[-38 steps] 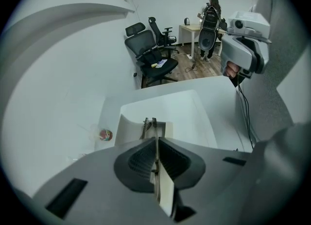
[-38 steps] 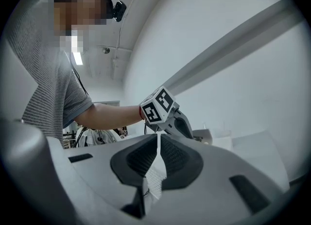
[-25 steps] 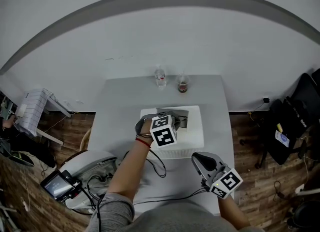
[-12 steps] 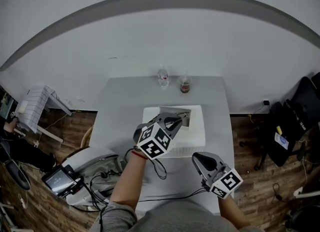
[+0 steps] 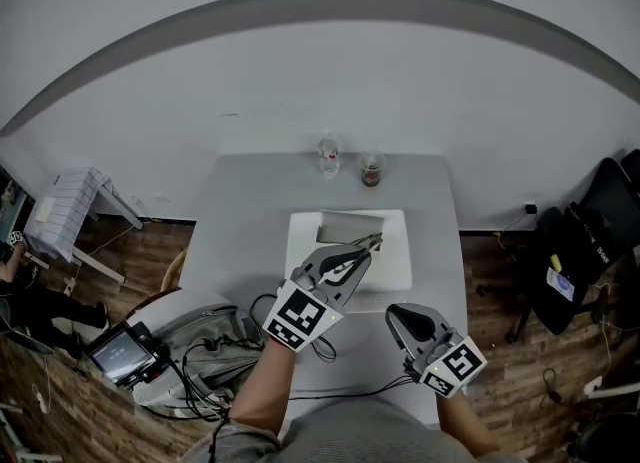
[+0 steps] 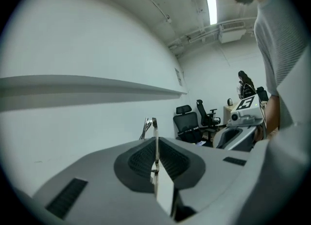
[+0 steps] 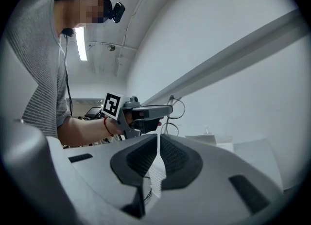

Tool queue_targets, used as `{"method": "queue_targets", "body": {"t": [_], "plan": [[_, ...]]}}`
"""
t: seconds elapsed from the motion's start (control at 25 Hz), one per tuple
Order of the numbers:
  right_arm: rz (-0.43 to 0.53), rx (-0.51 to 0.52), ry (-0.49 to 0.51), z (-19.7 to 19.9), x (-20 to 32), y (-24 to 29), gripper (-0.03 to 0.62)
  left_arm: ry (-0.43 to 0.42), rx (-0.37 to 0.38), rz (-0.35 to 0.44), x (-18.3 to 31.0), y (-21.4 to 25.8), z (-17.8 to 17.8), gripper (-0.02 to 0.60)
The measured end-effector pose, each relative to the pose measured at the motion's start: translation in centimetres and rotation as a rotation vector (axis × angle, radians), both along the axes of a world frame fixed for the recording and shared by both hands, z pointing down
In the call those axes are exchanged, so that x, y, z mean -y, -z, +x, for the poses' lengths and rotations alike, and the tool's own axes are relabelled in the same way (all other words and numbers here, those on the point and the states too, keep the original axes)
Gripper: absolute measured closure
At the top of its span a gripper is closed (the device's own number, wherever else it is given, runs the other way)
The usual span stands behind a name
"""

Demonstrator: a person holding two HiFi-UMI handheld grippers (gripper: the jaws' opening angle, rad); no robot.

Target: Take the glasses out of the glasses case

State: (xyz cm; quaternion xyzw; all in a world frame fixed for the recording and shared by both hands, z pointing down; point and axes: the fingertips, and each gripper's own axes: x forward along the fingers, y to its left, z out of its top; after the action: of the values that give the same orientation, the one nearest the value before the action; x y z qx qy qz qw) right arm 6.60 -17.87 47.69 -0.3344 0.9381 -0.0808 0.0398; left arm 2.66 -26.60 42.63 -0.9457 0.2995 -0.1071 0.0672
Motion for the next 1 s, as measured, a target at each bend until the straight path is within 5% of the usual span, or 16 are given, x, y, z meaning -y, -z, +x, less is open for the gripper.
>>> {"method": "queue_targets", "body": {"t": [0.28,0.44,1.0], "plan": [[0.004,-0.002,-0.009,0.1,-0.9,0.2,0.580,-0.001,-0.172,0.002,-3.3,1.1,-0.8,0.552],[0.004,-0.006,-0.013,0.2,-1.4,0.2,0.580,-0.026,-0.256,0.087,-5.2,2.8,-1.2,0.552],[0.069,-0.045,-0.084,1.5,-1.4,2.0,0.580,-0.058,-0.264,0.102,-8.2,2.4,0.6,0.552]]}}
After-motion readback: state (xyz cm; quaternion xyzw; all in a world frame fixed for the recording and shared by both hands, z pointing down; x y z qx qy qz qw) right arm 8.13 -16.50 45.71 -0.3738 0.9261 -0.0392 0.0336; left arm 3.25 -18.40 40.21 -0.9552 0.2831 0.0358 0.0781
